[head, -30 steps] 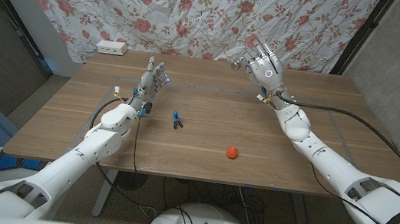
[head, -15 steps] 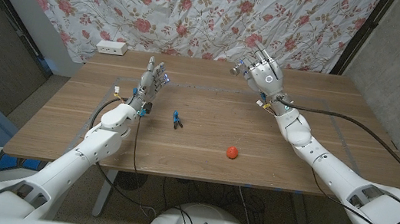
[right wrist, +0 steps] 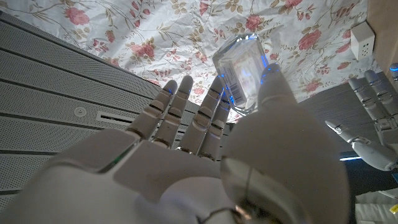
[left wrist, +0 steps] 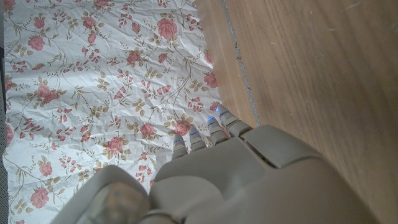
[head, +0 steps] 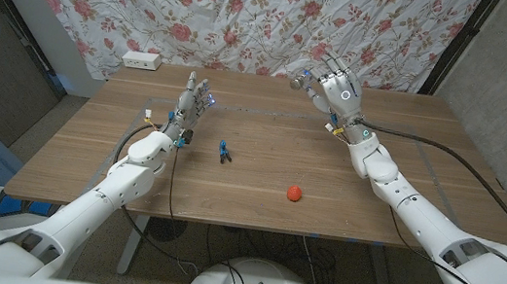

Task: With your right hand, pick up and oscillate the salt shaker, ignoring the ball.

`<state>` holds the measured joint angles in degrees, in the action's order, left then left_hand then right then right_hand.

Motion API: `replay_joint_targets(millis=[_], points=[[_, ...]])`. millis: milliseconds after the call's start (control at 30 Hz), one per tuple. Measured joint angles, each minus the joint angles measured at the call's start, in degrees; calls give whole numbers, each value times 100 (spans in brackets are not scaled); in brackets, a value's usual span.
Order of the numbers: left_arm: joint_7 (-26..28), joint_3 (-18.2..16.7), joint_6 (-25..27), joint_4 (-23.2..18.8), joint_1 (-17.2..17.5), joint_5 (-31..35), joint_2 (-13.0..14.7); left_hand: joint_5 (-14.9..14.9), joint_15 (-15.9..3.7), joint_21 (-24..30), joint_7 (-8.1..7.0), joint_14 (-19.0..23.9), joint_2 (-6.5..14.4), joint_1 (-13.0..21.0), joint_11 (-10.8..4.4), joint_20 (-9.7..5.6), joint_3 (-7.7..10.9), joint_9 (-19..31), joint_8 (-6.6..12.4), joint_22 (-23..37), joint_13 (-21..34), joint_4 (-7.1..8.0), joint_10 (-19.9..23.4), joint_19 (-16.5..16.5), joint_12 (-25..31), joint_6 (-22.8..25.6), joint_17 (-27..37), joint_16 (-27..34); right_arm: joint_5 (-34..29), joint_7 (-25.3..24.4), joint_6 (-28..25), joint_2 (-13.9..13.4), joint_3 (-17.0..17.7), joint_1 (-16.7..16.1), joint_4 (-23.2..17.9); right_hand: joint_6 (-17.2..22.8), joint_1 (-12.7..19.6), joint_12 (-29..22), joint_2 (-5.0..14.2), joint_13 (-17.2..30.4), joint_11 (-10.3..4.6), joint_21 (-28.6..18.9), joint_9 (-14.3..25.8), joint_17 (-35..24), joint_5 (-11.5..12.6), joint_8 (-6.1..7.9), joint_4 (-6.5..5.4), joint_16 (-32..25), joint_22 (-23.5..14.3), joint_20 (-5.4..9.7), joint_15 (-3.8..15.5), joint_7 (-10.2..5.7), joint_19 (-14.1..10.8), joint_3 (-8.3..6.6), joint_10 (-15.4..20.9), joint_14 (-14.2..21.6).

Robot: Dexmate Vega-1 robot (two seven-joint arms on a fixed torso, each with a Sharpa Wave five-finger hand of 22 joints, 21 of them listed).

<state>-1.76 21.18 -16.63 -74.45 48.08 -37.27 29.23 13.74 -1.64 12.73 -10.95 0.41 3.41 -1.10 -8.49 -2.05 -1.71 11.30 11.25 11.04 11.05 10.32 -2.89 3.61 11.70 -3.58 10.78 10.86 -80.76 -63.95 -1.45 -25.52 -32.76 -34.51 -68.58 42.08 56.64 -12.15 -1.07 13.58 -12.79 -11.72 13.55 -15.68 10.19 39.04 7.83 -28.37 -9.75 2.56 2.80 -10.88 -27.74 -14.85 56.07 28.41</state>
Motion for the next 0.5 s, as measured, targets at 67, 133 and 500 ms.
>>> replay_joint_targets(millis=[67,133,500], points=[[0,0,0,0,0,0,0,0,0,0,0,0,0,0,0,0,0,0,0,0,0,0,0,0,0,0,0,0,202,38,40,-76,-94,28,-82,0,0,0,0,-2,0,0,0,0,0,0,-2,26,0,0,6,0,0,2,0,6],[0,0,0,0,0,0,0,0,0,0,0,0,0,0,0,0,0,0,0,0,0,0,0,0,0,0,0,0,381,101,67,-148,-172,50,-161,0,0,0,0,-2,0,0,0,21,0,0,-31,26,0,0,6,0,0,31,0,6],[0,1,0,0,-1,1,-3,0,0,0,0,0,0,0,0,0,0,0,0,0,0,0,0,0,0,0,0,0,1585,771,108,-759,-724,207,-729,-1,0,0,0,-3,0,0,0,27,0,0,-47,66,0,0,7,-1,0,48,0,6]])
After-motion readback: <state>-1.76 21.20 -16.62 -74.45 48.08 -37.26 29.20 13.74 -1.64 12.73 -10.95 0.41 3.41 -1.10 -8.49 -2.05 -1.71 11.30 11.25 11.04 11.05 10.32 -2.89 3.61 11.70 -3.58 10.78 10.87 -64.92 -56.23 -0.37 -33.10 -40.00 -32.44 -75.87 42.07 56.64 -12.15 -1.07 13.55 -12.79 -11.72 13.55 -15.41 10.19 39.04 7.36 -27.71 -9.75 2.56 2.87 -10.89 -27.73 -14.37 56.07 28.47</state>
